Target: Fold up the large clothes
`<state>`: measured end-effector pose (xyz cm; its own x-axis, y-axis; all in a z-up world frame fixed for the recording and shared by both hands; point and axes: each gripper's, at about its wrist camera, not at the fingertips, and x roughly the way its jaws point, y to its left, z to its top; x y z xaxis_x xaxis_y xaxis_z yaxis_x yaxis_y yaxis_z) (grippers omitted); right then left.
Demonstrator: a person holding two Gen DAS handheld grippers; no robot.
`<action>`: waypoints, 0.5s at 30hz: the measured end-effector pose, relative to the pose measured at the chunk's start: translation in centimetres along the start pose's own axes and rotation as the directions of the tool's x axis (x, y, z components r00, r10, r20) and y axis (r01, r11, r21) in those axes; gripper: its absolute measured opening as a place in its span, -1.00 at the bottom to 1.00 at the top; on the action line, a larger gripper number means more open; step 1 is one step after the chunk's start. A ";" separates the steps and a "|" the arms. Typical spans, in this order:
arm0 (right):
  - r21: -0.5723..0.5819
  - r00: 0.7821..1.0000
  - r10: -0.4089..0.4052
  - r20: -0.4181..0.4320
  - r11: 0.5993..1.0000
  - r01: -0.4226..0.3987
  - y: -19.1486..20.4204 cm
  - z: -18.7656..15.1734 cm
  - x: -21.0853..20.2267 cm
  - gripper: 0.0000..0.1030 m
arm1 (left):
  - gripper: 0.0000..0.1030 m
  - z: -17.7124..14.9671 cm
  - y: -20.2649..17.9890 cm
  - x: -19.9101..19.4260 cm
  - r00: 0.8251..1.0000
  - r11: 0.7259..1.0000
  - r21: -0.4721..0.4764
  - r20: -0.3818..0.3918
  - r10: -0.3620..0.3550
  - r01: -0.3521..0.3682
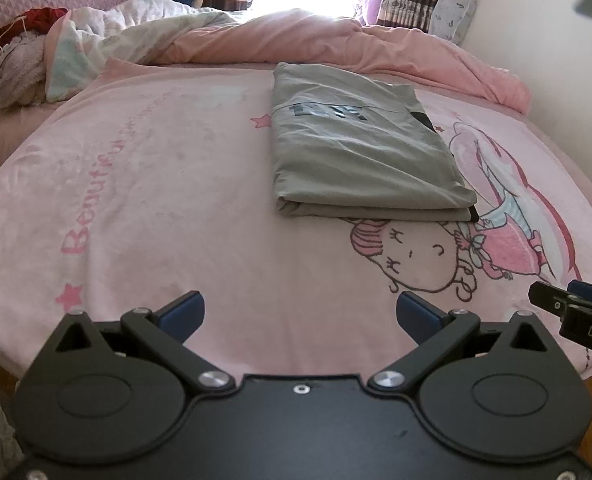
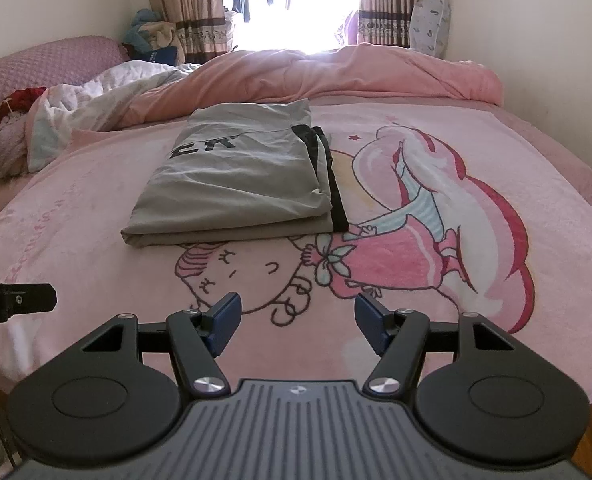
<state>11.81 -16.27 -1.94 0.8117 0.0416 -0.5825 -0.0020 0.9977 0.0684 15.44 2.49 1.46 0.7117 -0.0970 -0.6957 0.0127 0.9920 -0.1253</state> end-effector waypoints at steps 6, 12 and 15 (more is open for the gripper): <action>0.002 1.000 -0.001 -0.001 1.000 0.001 0.0 0.0 0.0 0.48 | 1.00 -0.1 -0.3 0.1 1.000 1.000 0.003 -0.001 0.004 -0.004; 0.004 1.000 -0.003 0.001 1.000 0.003 -0.1 0.1 0.1 0.48 | 1.00 -0.1 -0.5 0.1 1.000 1.000 0.007 -0.002 0.010 -0.010; 0.003 1.000 -0.002 -0.001 1.000 0.002 -0.1 0.1 0.1 0.48 | 1.00 -0.1 -0.6 0.1 1.000 1.000 0.009 0.000 0.013 -0.013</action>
<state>11.98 -16.37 -1.94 0.8112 0.0399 -0.5833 0.0013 0.9975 0.0701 15.44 1.86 1.43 0.7118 -0.0837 -0.6974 0.0094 0.9939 -0.1098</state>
